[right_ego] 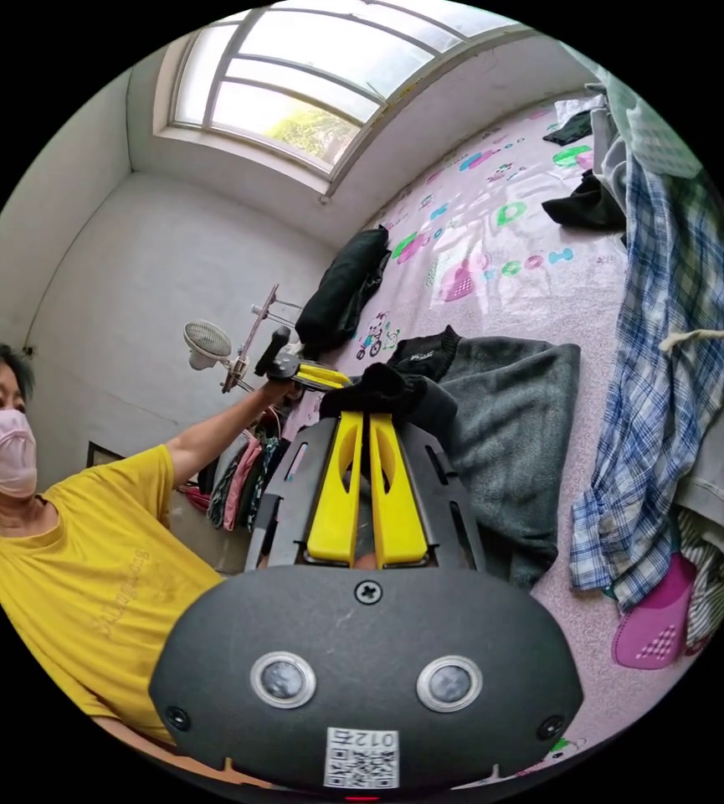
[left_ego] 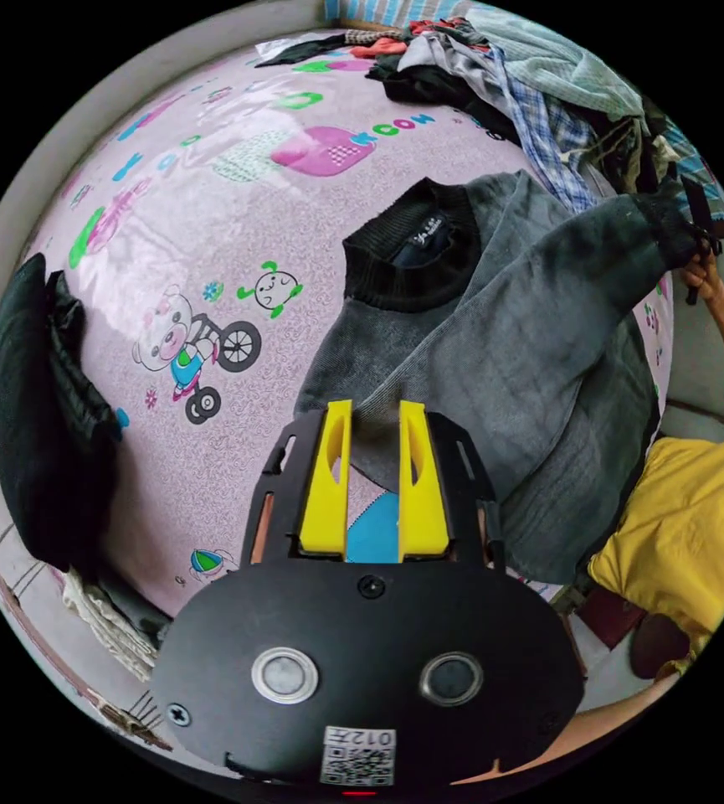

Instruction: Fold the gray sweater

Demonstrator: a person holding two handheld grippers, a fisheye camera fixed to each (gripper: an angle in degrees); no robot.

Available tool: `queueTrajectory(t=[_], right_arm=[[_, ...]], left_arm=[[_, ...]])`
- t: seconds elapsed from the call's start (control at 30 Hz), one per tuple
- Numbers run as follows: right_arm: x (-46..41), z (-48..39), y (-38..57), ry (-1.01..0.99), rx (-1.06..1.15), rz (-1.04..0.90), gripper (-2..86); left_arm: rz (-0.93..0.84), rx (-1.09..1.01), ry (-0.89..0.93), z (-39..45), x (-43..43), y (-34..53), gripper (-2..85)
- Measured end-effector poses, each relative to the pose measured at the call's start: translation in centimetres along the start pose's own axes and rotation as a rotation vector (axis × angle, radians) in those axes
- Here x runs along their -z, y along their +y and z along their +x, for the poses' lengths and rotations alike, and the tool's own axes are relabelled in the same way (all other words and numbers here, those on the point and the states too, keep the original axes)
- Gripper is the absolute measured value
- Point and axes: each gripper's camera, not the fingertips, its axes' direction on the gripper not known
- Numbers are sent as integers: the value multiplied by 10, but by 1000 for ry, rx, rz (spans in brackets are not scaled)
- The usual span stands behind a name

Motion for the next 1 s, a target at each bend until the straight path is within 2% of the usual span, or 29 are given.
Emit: queueTrajectory(t=[0.1,0.23,0.4,0.57,0.63,0.7,0.8,0.87,1.0], right_arm=[[6,5,-8,-66,-5,33,6],[29,6,-13,-129,53,125,5],[13,86,-6,20,-153,66,5],[-11,120,-16,165,-220,7,6],[-7,116,-27,172,-195,27,6],[-4,111,-39,191,-162,21,6],[-9,113,-55,229,-151,-38,5],[-17,120,-60,249,-177,-97,5],[-18,125,-60,239,-204,-82,6]], left_arm=[[-82,-77,-3,12,-19,-8,28],[-58,-96,59,0,-6,7,21],[-143,58,71,-24,-30,28,37],[-61,205,-27,1,-23,48,46],[6,269,-117,23,-1,68,51],[104,298,-204,73,29,104,61],[161,312,-299,149,42,151,77],[186,266,-325,202,35,172,85],[205,226,-445,304,-9,203,94]])
